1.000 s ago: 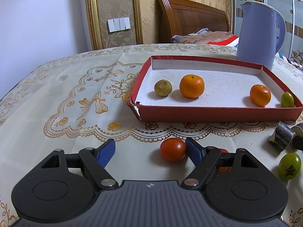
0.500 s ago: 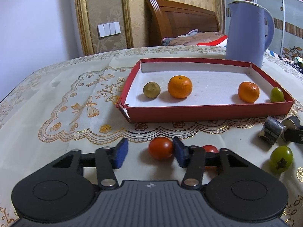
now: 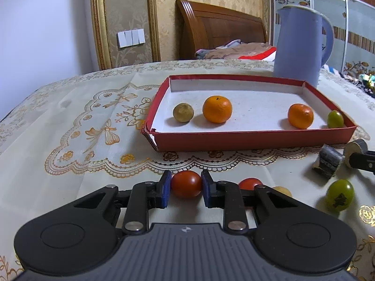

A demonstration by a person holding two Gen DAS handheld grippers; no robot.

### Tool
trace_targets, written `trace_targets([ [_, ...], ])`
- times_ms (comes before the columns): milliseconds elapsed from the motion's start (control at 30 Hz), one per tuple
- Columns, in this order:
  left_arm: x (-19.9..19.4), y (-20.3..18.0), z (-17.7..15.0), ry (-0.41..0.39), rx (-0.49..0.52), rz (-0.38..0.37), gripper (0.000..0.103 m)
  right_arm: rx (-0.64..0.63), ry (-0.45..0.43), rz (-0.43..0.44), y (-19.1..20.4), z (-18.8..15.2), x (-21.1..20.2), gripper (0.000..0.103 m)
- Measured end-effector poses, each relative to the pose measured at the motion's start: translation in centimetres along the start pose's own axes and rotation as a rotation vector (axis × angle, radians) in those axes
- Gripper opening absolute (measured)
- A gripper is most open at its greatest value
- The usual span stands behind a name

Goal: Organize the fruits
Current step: 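Carry the tomato in the left gripper and cylinder in the right into the tray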

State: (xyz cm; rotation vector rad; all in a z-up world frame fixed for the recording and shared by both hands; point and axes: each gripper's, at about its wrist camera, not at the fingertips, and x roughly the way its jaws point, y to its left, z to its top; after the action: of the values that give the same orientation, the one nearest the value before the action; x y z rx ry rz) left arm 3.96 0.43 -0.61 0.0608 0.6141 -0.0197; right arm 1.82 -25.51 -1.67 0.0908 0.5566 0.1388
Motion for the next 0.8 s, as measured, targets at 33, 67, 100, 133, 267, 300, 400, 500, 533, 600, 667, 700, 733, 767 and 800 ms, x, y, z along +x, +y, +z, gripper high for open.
trace_targets([
  [33,-0.4,0.1,-0.1,-0.016,-0.001,0.001,0.026,-0.002,-0.001,0.0,0.0,0.0,0.0,0.031],
  [67,-0.7,0.1,-0.2,-0.031,-0.002,0.004,0.026,-0.005,-0.002,0.0,0.1,0.0,0.0,0.031],
  [100,-1.0,0.1,-0.2,-0.042,-0.002,0.005,0.026,-0.007,-0.003,0.001,0.1,0.0,-0.1,0.031],
  [133,-1.2,0.2,-0.2,-0.051,-0.003,0.005,0.026,-0.01,-0.006,0.003,0.2,0.0,-0.1,0.031],
  [267,-1.3,0.3,-0.1,-0.063,-0.013,0.013,0.026,-0.012,-0.024,-0.001,0.3,0.2,-0.2,0.031],
  [300,-1.3,0.3,-0.1,-0.061,-0.016,0.015,0.026,-0.011,-0.026,0.0,0.3,0.2,-0.2,0.031],
  [400,-1.2,0.3,0.0,-0.062,-0.018,0.016,0.026,-0.013,-0.025,0.002,0.3,0.2,-0.1,0.031],
  [500,-1.3,0.2,0.1,-0.061,-0.021,0.011,0.026,-0.007,-0.032,0.005,0.3,0.3,-0.2,0.031],
  [533,-1.3,0.2,0.1,-0.061,-0.025,0.008,0.026,-0.007,-0.036,0.004,0.3,0.4,-0.3,0.031],
  [600,-1.3,0.3,0.3,-0.06,-0.034,0.011,0.026,-0.007,-0.043,0.005,0.4,0.6,-0.4,0.031],
  [667,-1.2,0.4,0.5,-0.057,-0.045,0.007,0.026,-0.01,-0.051,0.003,0.4,0.8,-0.5,0.031],
  [700,-1.2,0.5,0.6,-0.054,-0.051,0.005,0.026,-0.016,-0.052,0.002,0.5,0.9,-0.5,0.031],
  [733,-1.1,0.5,0.7,-0.05,-0.055,0.003,0.026,-0.018,-0.056,0.002,0.6,1.1,-0.5,0.031],
  [767,-1.0,0.5,0.9,-0.044,-0.059,0.001,0.026,-0.022,-0.061,0.001,0.8,1.3,-0.5,0.031],
  [800,-0.9,0.4,1.0,-0.04,-0.06,0.003,0.026,-0.028,-0.064,0.0,0.9,1.4,-0.4,0.031],
])
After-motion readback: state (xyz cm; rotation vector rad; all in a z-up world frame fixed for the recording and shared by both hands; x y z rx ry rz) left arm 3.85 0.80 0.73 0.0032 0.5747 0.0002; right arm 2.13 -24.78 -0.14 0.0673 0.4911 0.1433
